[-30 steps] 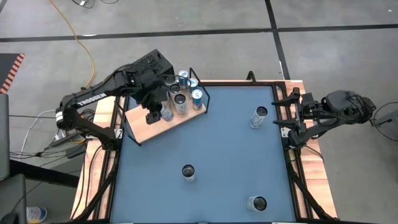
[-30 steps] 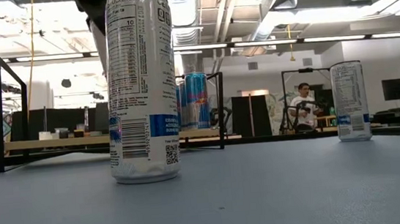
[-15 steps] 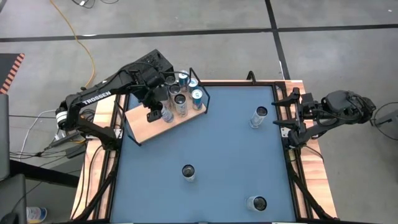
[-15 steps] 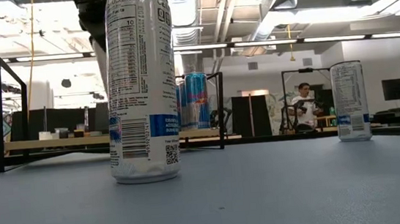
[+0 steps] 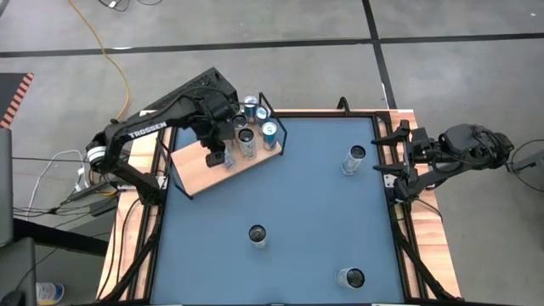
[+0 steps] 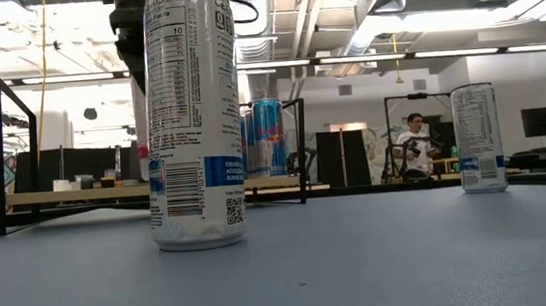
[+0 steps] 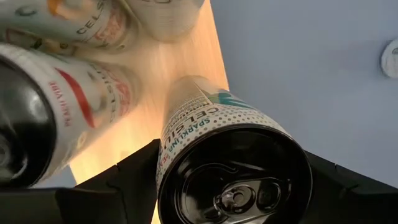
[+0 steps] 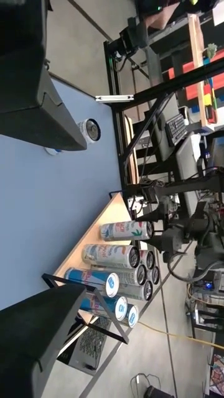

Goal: Place canned beverage on shelf
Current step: Put the white and pink soda can on the shelf aligned with the other white and pink soda cans

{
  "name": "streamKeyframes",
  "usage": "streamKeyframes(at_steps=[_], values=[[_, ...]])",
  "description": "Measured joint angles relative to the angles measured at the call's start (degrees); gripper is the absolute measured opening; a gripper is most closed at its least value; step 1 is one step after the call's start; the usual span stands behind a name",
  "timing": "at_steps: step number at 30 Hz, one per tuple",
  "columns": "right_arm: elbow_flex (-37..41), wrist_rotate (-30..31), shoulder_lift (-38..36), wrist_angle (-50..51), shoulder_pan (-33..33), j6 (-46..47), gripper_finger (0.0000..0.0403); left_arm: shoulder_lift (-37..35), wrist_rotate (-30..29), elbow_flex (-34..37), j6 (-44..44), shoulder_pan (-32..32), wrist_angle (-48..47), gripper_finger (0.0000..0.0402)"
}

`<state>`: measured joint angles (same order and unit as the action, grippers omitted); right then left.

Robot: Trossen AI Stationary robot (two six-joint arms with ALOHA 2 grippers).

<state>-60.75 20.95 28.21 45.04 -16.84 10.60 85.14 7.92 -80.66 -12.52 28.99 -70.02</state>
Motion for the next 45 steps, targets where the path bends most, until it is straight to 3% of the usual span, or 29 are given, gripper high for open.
streamKeyframes(at_steps=[11,18,45], values=[[0.0,0.0,0.0,1.4,0.0,-0.1,0.035,0.5,0.9,-0.1,0.6,1.0,0.7,0.0265],[0.0,0.0,0.0,1.4,0.0,-0.1,0.035,3.9,2.4,-3.9,0.7,1.5,-0.2,0.0265],[0.0,0.0,0.0,1.4,0.0,-0.5,0.035,5.9,-1.2,-4.9,-1.4,1.2,1.0,0.0265]])
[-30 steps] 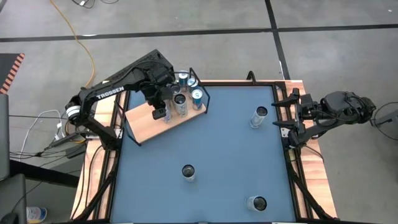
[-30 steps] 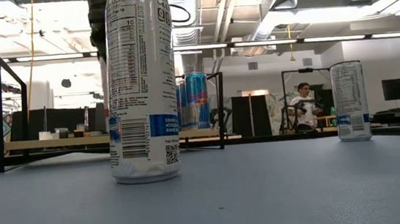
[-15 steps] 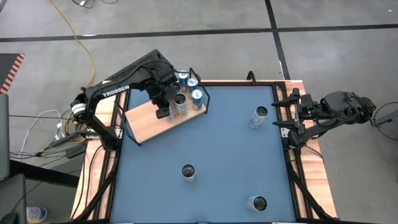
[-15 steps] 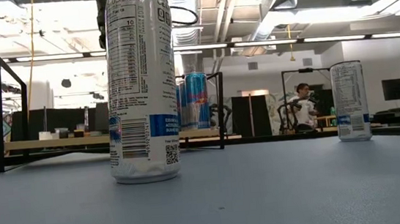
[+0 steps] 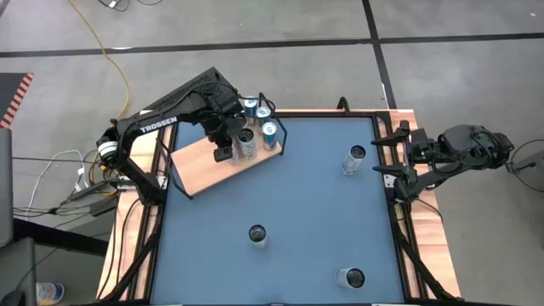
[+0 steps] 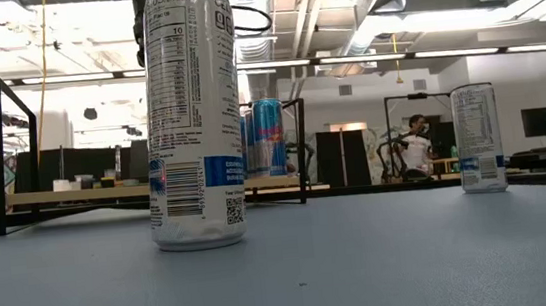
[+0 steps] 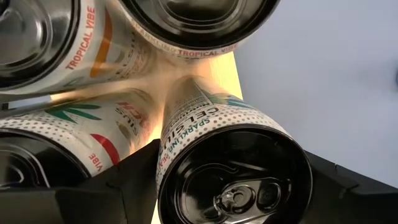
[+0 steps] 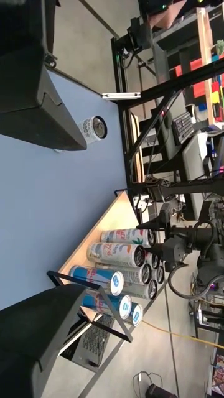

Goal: Place canned beverage on shelf
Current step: Put the white and pink soda can on the shelf aligned with the other white and pink soda cans

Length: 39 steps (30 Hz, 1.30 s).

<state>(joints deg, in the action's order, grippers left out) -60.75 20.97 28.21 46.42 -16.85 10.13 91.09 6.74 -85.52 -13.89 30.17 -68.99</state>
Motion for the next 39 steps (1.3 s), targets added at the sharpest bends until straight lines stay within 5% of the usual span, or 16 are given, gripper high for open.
streamKeyframes(at_steps=[16,39], values=[[0.0,0.0,0.0,0.0,0.0,0.0,0.035,-0.1,0.6,0.0,-0.6,0.0,3.0,0.0325],[0.0,0.0,0.0,1.5,0.0,1.5,0.035,-3.3,-4.1,0.0,2.1,-0.6,-1.0,0.0328]])
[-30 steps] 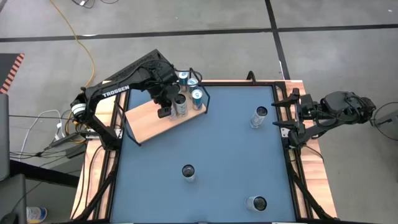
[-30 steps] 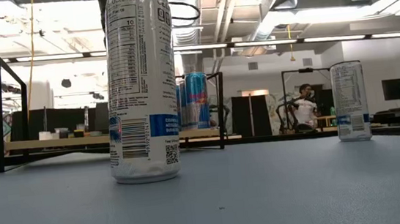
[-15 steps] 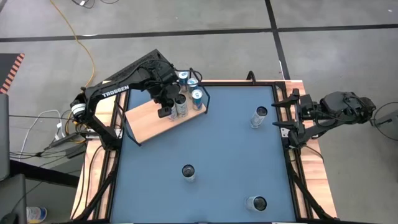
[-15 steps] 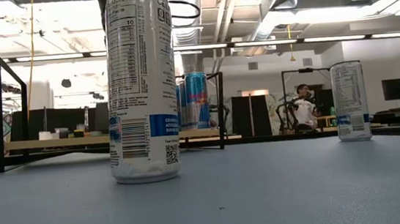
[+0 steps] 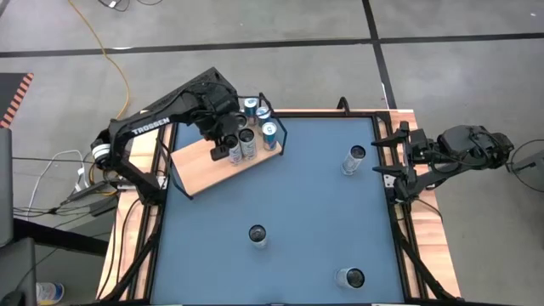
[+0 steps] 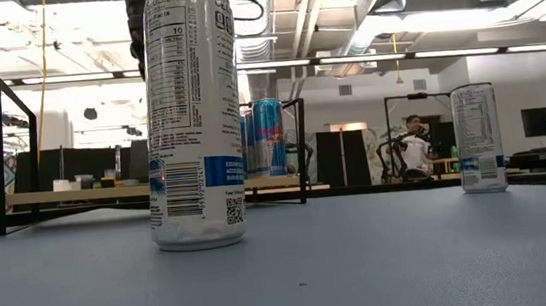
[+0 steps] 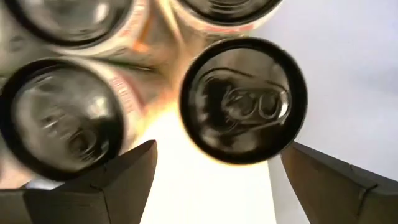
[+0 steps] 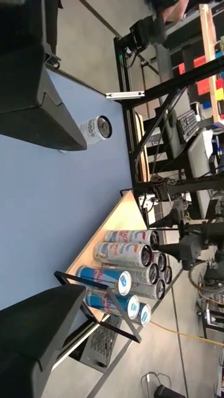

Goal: Place canned beverage on shelf
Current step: Put the white and pink soda can on the shelf aligned with the other white and pink soda cans, then put the top right white and blue soda can on the shelf

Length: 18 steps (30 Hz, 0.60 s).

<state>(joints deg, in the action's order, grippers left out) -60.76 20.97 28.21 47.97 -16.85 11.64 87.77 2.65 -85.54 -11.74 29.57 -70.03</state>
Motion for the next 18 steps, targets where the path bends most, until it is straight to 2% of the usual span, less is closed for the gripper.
streamKeyframes(at_steps=[11,15,18], values=[[0.0,0.0,0.0,0.0,0.0,0.1,0.035,-7.4,-5.0,0.0,3.5,-1.2,-0.1,0.0328],[0.0,0.0,0.0,0.0,0.0,0.1,0.035,-10.7,-10.4,0.0,6.8,-3.6,-0.5,0.0328],[0.0,0.0,0.0,0.0,0.0,0.8,0.035,-13.7,-10.2,0.0,10.5,-6.7,-1.5,0.0328]])
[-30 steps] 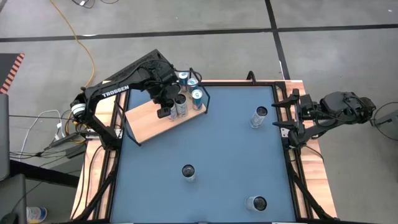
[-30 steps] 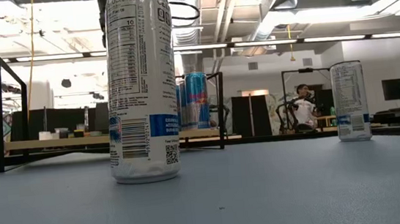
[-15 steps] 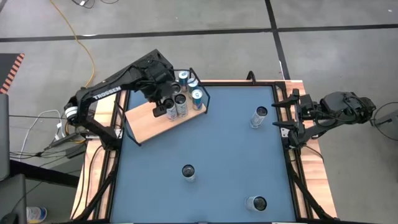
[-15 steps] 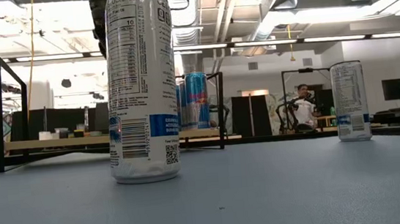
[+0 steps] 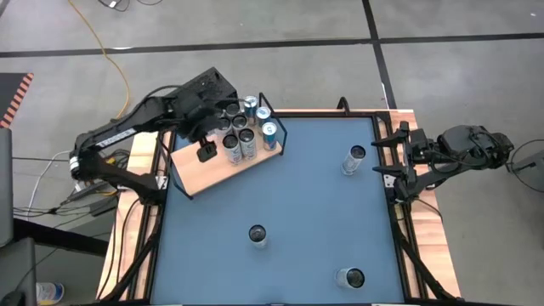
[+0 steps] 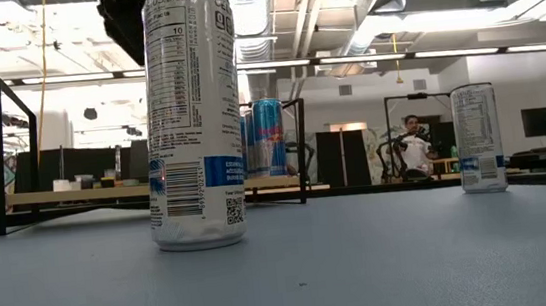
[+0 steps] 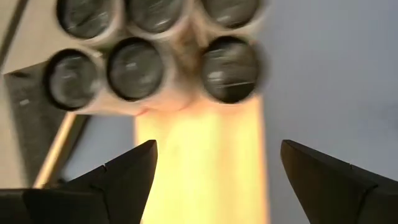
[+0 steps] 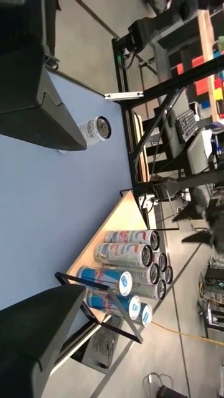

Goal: Place canned beverage on shelf
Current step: Put the top right white and blue soda can on the shelf

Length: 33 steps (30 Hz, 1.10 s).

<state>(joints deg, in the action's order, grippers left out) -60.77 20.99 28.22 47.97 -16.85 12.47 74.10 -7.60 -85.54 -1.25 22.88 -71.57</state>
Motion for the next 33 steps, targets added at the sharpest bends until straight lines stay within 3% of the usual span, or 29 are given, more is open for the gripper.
streamKeyframes(at_steps=[5,10,14,21,25,29,33], values=[[0.0,0.1,1.0,0.0,0.0,1.2,0.035,-4.8,-0.1,0.4,7.8,-9.8,2.3,0.0328],[0.0,0.1,3.0,0.0,0.0,1.2,0.035,-7.2,-9.9,3.2,12.6,-23.2,10.1,0.0328],[0.0,0.1,5.5,0.2,0.0,2.1,0.035,-8.5,-15.3,11.8,14.8,-32.5,21.4,0.0328],[0.0,0.6,11.6,-2.0,0.0,2.4,0.035,-7.7,-16.3,26.4,18.2,-41.2,43.5,0.0328],[0.0,13.0,15.9,-1.0,0.0,2.8,0.035,-7.4,-18.0,26.9,21.3,-42.9,45.3,0.0328],[0.0,27.4,19.9,9.5,0.9,10.7,0.035,-7.4,-21.0,26.9,24.8,-44.5,46.4,0.0328],[0.0,27.2,21.9,23.7,5.3,26.6,0.035,-7.4,-21.8,26.9,25.9,-45.9,46.4,0.0328]])
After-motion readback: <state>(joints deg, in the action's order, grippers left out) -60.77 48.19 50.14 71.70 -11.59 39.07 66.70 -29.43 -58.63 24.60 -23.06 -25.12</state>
